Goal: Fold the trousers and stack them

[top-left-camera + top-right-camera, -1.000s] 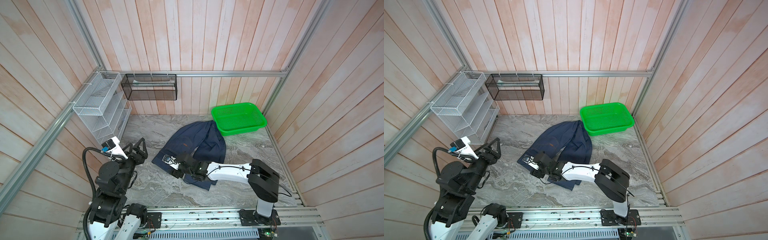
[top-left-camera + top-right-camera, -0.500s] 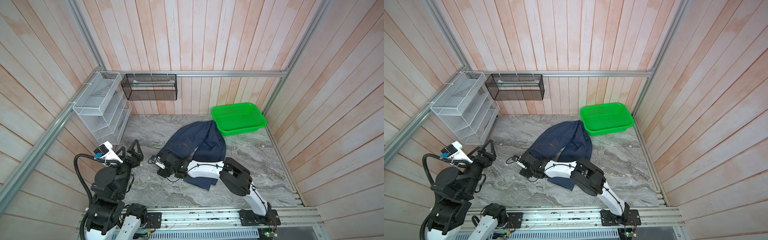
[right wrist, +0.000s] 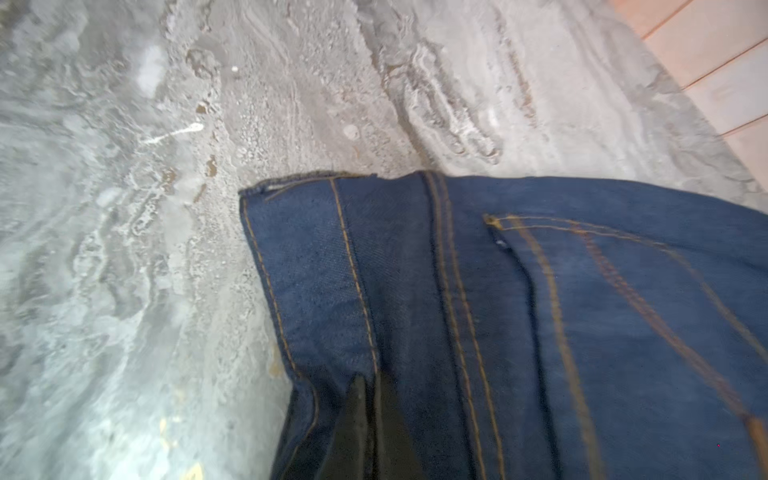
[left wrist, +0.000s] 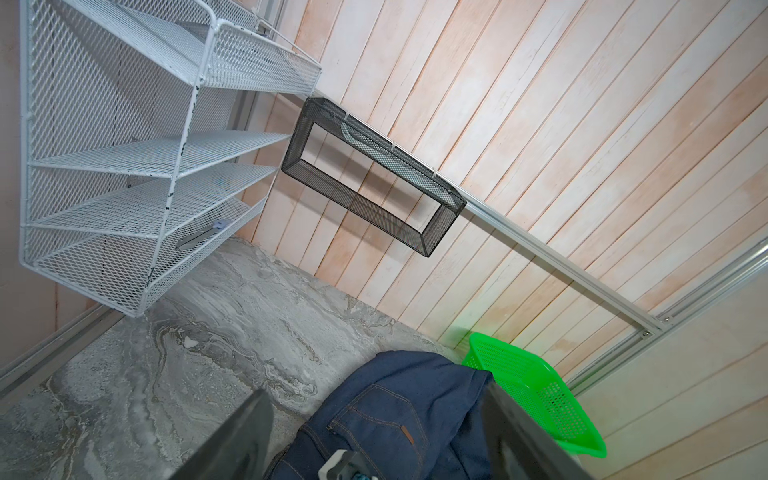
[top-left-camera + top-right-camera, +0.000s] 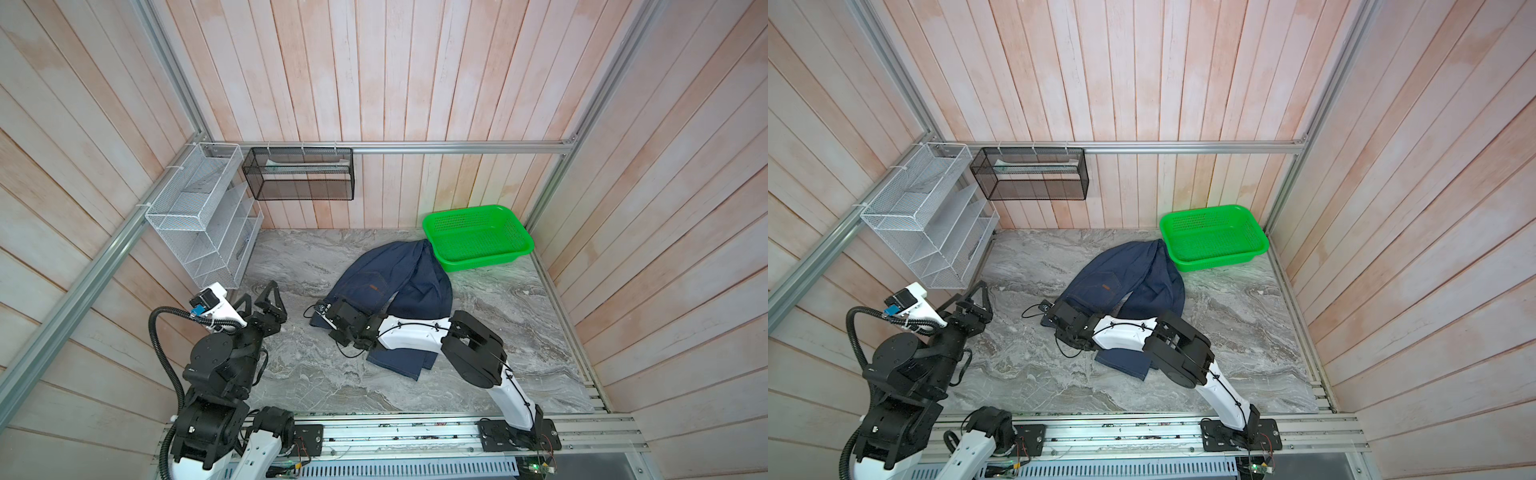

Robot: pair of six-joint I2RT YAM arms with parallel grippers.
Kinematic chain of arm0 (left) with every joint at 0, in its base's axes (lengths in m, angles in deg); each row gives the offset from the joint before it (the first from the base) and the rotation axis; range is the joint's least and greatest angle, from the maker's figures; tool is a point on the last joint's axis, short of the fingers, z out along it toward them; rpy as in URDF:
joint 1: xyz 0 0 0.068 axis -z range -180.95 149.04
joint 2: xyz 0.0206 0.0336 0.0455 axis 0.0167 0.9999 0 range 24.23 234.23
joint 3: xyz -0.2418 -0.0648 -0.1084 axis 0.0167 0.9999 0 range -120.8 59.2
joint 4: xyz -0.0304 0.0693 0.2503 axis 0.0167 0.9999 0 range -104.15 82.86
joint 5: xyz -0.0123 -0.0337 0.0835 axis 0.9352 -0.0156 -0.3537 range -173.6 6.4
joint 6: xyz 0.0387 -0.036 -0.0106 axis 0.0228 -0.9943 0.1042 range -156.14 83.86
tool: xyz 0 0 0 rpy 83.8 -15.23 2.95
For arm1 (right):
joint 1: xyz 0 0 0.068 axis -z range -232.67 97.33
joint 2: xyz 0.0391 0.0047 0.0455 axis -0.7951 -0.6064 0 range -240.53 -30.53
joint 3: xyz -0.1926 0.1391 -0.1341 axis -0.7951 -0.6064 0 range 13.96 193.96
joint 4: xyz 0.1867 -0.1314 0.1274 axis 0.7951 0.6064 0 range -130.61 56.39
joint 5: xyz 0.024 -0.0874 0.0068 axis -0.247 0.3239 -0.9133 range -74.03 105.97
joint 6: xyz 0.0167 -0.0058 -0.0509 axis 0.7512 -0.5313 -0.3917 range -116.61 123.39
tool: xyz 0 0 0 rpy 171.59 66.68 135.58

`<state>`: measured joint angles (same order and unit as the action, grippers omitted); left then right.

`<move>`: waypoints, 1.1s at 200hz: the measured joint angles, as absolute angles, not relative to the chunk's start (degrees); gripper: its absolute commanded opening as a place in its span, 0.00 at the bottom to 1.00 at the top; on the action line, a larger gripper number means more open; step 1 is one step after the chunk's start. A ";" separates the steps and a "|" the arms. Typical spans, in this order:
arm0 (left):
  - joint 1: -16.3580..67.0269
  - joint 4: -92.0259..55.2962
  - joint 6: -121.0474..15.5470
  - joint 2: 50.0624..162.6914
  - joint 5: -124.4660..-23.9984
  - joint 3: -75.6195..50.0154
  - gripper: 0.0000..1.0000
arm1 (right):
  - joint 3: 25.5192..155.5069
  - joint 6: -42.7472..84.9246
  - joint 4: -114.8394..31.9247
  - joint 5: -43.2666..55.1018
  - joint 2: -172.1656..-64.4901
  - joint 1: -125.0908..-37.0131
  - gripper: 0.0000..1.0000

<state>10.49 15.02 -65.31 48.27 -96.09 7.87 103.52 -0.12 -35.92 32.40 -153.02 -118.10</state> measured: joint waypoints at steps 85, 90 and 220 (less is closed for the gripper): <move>10.49 11.11 -63.76 56.44 -82.96 8.28 0.80 | 95.30 11.20 -36.40 34.91 -106.32 -105.42 0.00; 10.49 10.46 -63.78 57.60 -80.93 8.59 0.80 | 94.97 12.23 -35.79 35.50 -104.59 -104.00 0.00; 36.65 -6.77 -67.45 80.37 -68.45 23.41 0.82 | 77.25 31.49 -22.08 29.66 -94.10 -64.50 0.00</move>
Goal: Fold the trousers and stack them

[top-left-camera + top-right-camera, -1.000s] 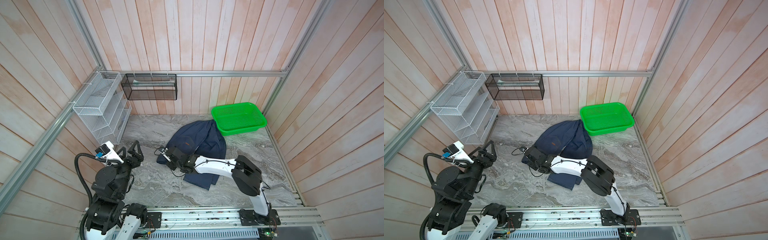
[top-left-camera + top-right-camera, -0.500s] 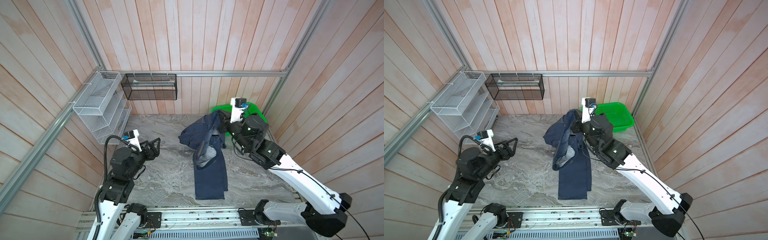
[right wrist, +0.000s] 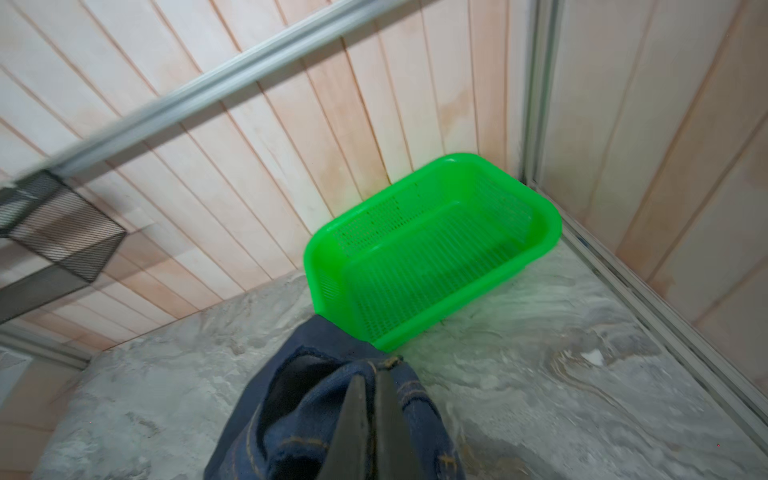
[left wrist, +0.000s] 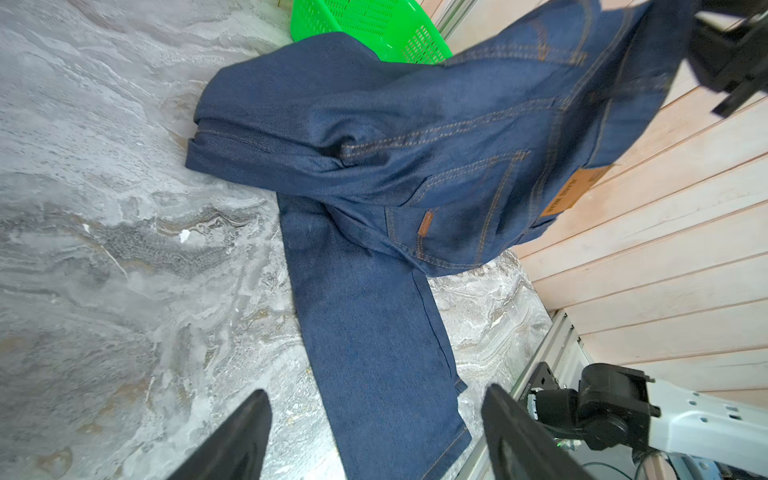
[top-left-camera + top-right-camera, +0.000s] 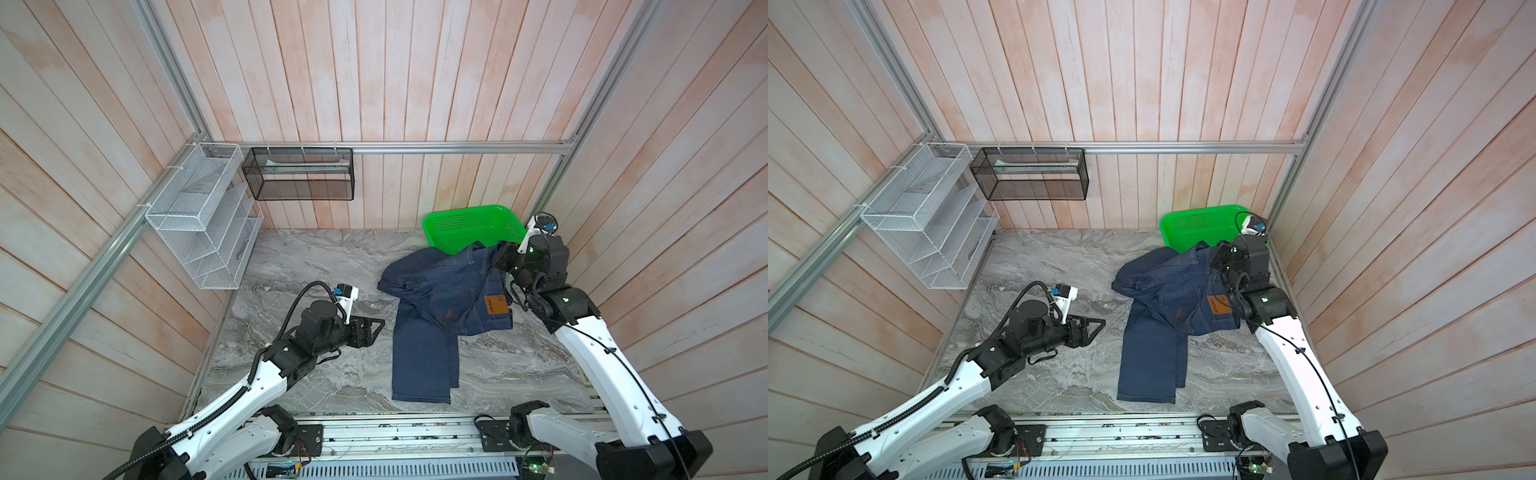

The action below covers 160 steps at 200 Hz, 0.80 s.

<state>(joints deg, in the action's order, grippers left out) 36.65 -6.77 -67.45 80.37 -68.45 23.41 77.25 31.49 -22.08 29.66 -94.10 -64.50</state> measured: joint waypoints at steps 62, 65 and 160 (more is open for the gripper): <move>40.63 -10.55 -68.42 91.78 -69.34 23.71 0.89 | 70.52 31.73 -21.80 27.74 -94.36 -57.12 0.00; 40.63 -10.75 -68.33 92.11 -69.60 23.71 0.89 | 70.38 31.55 -22.13 27.50 -94.03 -57.12 0.00; 29.31 -23.93 -69.01 115.08 -66.19 10.10 1.00 | 64.33 19.33 -31.61 17.27 -73.92 -57.12 0.00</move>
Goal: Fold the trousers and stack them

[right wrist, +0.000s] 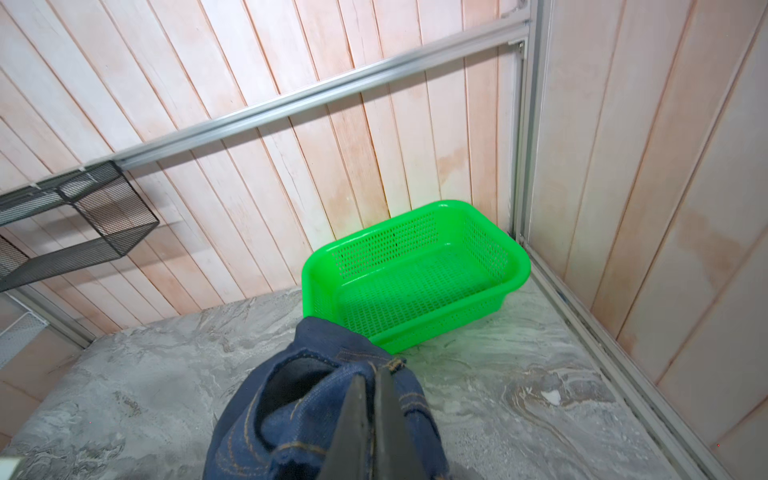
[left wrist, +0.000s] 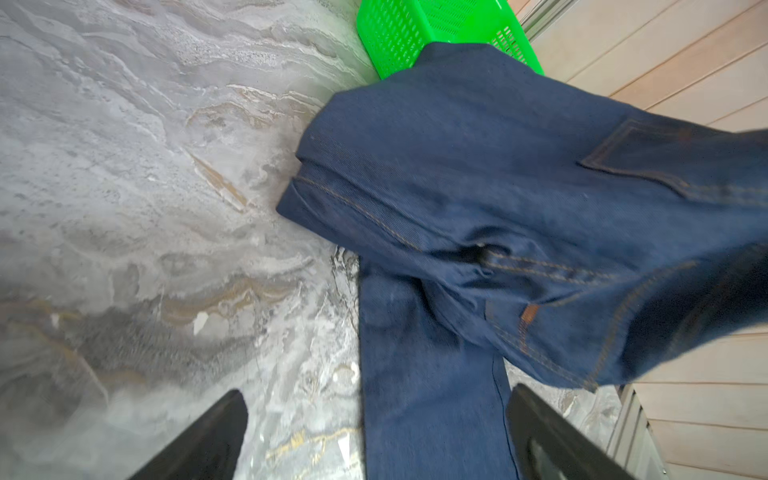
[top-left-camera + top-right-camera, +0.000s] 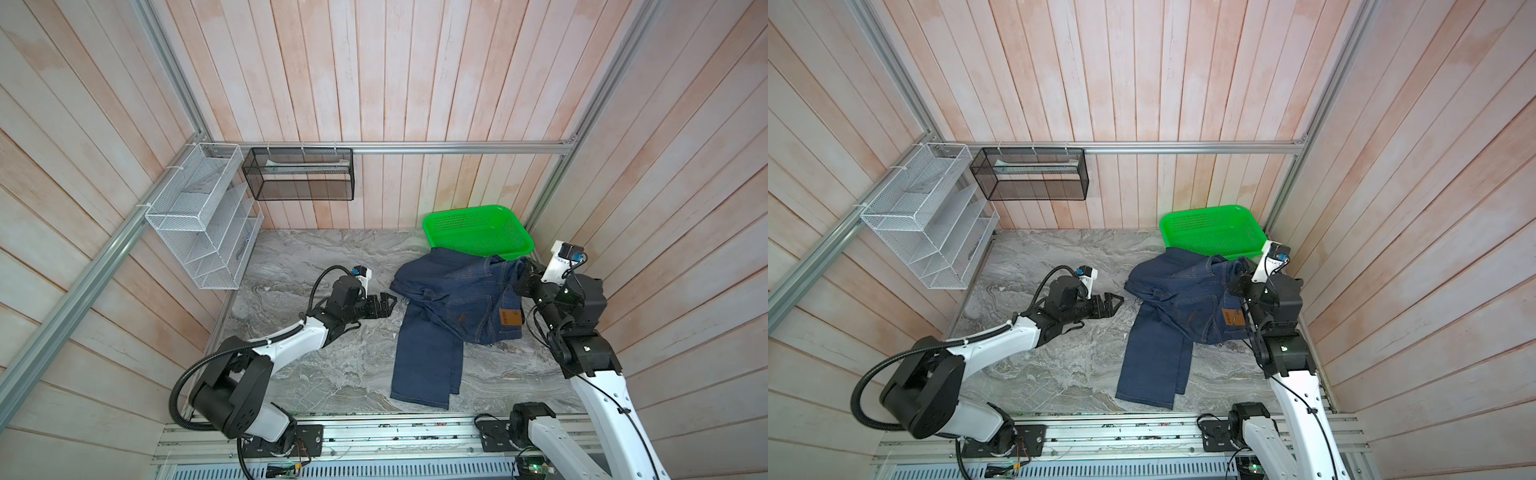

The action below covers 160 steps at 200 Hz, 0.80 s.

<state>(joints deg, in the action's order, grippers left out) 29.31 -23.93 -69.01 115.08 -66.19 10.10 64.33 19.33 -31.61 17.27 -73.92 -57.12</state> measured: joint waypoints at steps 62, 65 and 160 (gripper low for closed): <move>28.74 -32.82 -76.63 134.10 -52.45 -2.73 1.00 | 68.05 17.19 -30.28 15.00 -73.57 -57.12 0.00; 28.74 -33.13 -77.01 134.62 -52.05 -3.02 1.00 | 68.20 17.06 -30.26 14.95 -73.55 -57.12 0.00; 28.85 -43.14 -89.03 150.51 -46.30 -12.81 0.56 | 68.99 16.93 -30.06 12.99 -73.38 -57.12 0.00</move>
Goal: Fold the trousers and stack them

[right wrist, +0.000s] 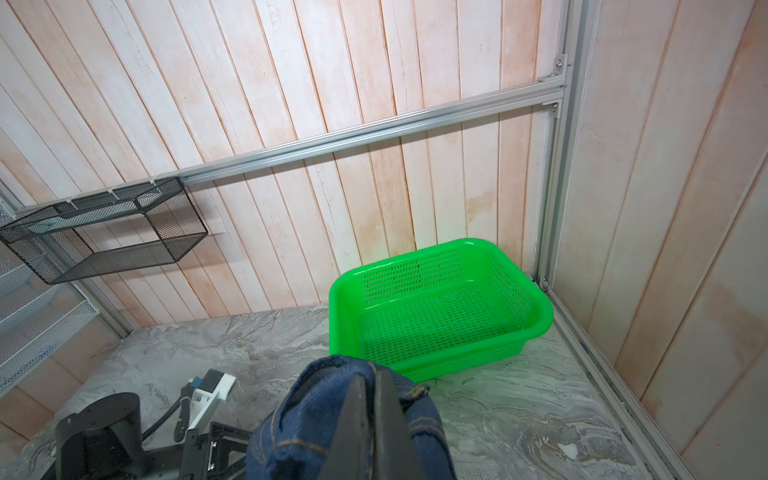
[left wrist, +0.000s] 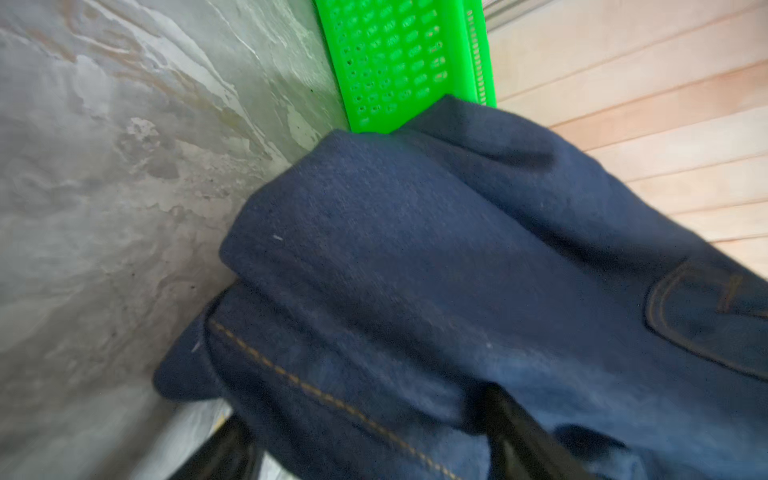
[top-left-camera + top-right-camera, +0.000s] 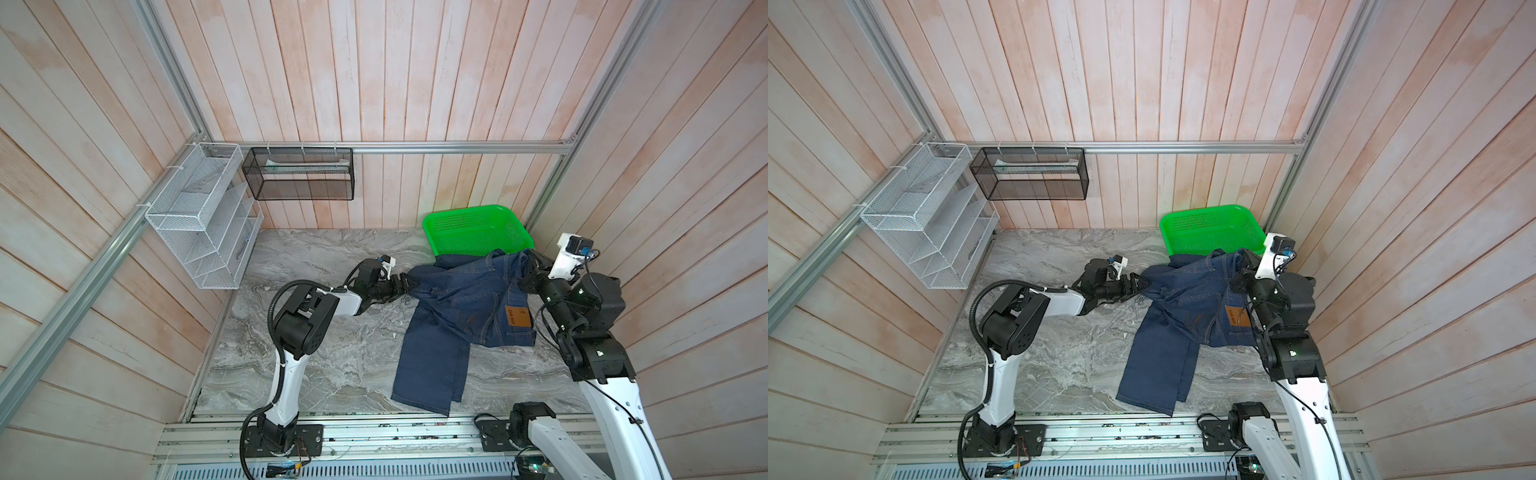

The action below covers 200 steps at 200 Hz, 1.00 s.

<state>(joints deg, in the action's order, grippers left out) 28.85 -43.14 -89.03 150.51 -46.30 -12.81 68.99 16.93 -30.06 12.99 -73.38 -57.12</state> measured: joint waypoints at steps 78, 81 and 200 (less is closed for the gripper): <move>21.66 -35.84 -85.35 137.22 -49.12 -10.25 0.00 | 69.42 19.31 -31.00 8.97 -74.12 -57.12 0.00; 20.67 -34.66 -84.37 135.37 -49.65 -10.32 0.00 | 69.42 19.57 -31.33 8.46 -74.32 -57.12 0.00; -0.09 8.55 -55.17 111.89 -54.28 -49.59 0.00 | 77.49 18.22 -49.69 1.34 -90.21 -64.31 0.00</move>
<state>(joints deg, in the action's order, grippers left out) -0.09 8.55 -55.17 111.89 -54.28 -49.59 77.49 18.22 -49.69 1.34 -90.21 -64.31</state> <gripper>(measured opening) 0.050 0.049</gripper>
